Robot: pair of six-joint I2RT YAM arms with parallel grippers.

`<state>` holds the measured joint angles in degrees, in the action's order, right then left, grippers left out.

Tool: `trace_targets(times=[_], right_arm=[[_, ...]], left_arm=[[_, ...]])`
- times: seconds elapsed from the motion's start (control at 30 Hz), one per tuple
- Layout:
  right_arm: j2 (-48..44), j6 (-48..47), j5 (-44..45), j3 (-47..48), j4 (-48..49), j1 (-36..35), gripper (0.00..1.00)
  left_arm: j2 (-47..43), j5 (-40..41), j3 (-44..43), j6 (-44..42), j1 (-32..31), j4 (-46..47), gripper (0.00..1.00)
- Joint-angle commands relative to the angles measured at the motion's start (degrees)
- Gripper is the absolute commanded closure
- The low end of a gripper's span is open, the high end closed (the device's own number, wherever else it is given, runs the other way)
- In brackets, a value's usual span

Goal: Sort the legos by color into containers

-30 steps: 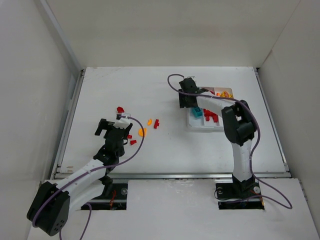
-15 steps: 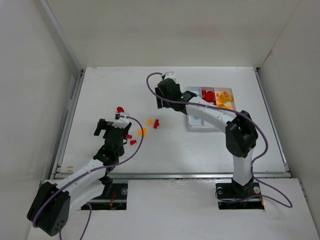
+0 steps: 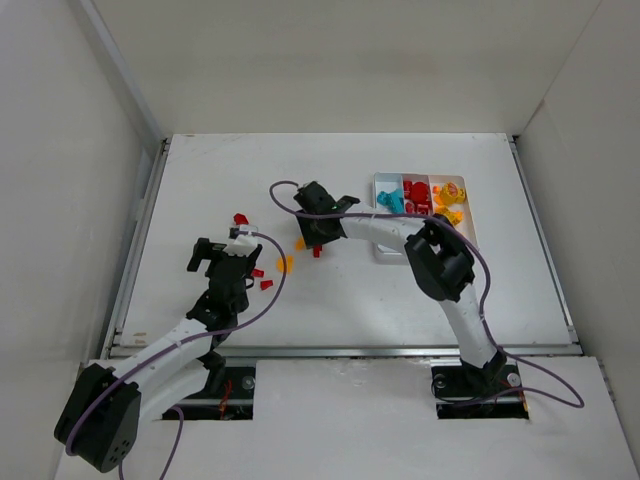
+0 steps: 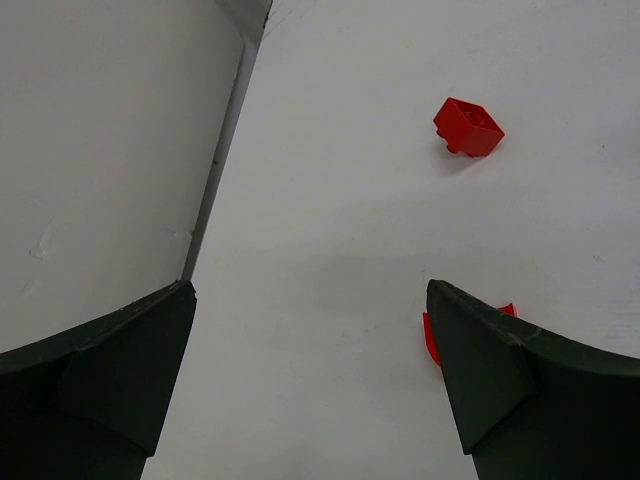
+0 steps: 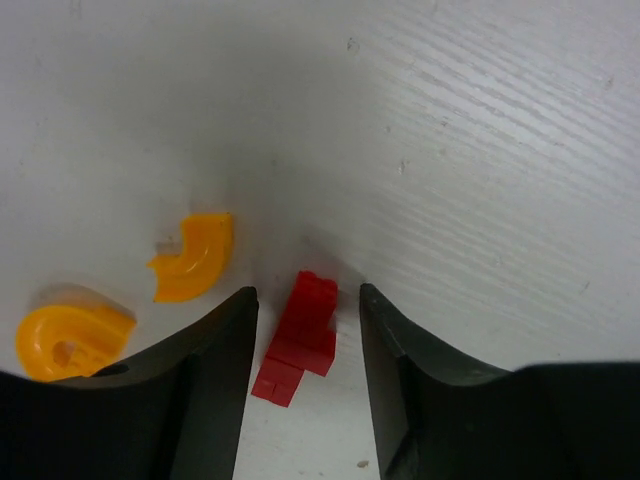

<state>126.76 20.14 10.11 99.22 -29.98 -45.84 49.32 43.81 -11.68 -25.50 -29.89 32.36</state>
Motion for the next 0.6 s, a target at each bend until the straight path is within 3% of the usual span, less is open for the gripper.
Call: trace_targets(times=[0.0,0.27,0.4,0.47,0.57], right_arm=[[1.7,0.3,-1.3,4.0,-1.6,-0.6,0.51],[1.0,0.3,-1.3,4.0,-2.1,-1.2,0.58],[1.0,0.3,-0.7,4.6,-3.2,-1.2,0.79],[1.0,0.3,0.4,4.6,-3.2,-1.2,0.96],[-1.2,0.3,1.7,5.1,-3.2,-1.2,1.00]], left_arm=[[-1.0,0.8,0.5,-0.3,0.1,3.1,0.00],[-1.0,0.8,0.5,-0.3,0.1,3.1,0.00],[-1.0,0.8,0.5,-0.3,0.1,3.1,0.00],[-1.5,0.3,0.5,-0.3,0.1,3.1,0.00],[-1.5,-0.8,0.5,-0.8,0.1,2.6,0.04]])
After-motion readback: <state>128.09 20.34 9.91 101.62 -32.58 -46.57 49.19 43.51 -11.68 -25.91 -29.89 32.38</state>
